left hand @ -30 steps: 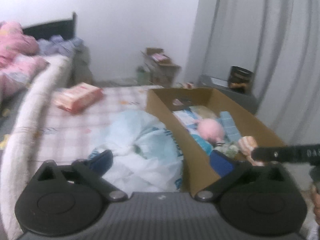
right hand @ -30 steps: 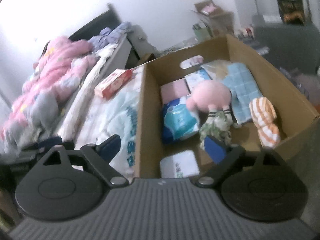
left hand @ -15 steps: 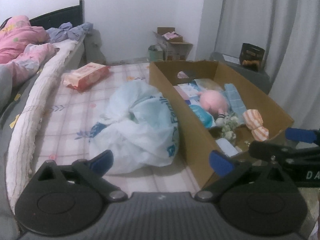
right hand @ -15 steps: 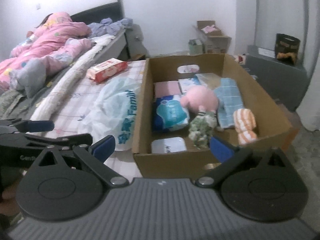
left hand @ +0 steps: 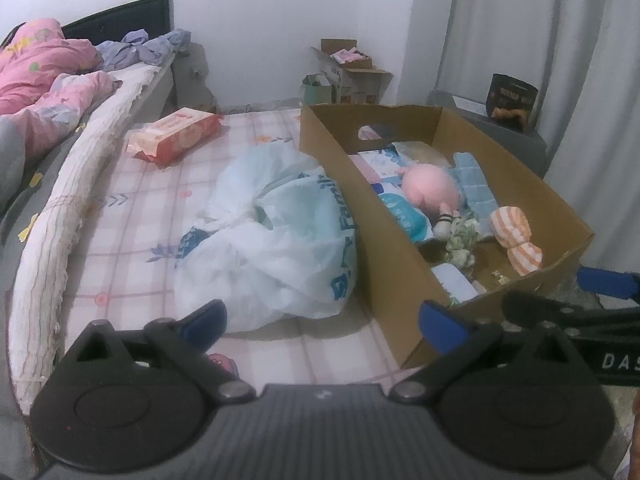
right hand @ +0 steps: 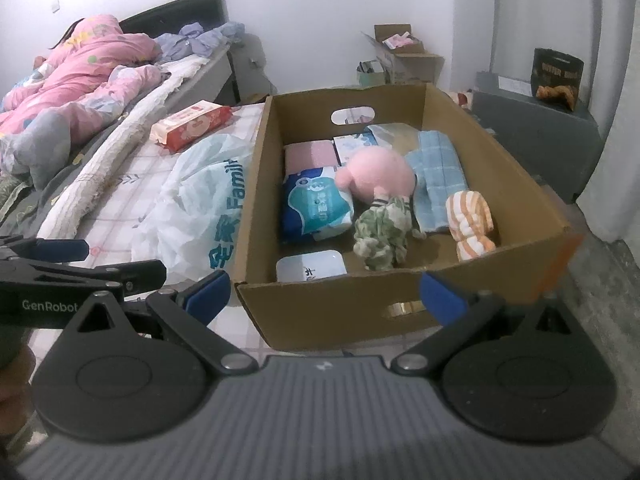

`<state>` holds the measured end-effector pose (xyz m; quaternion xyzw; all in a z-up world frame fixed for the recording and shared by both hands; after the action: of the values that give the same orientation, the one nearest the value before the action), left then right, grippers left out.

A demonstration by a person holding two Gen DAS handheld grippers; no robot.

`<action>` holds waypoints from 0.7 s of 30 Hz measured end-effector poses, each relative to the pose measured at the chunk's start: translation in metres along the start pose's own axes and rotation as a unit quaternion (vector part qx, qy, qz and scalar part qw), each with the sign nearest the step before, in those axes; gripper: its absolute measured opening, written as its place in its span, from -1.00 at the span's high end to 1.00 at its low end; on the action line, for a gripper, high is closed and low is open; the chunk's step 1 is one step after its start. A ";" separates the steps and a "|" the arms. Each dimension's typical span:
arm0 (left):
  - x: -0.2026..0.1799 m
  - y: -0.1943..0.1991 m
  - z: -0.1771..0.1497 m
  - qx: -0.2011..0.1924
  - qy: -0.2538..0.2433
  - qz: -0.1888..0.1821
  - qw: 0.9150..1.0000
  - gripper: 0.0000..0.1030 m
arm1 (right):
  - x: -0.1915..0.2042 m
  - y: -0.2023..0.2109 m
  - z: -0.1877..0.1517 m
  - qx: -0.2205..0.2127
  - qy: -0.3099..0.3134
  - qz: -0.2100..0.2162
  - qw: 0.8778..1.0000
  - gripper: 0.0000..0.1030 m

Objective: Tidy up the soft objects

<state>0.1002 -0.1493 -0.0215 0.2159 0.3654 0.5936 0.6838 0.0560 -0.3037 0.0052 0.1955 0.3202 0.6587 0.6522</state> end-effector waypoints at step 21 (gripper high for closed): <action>-0.007 -0.011 -0.013 0.038 -0.013 0.006 0.999 -0.93 | -0.008 -0.012 -0.017 0.033 -0.015 0.003 0.999 -0.97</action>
<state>0.0972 -0.1597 -0.0357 0.2518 0.3776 0.5806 0.6760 0.0538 -0.3149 -0.0137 0.2281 0.3310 0.6468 0.6481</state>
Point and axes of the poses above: each gripper's, at about its wrist camera, not at the fingertips, and y roughly against the way its jaws point, x to its left, z to its top, the point moved 9 cm from there along -y, roughly the way its jaws point, and after that the axes turned 14 degrees about y, right-handed, at the moved point
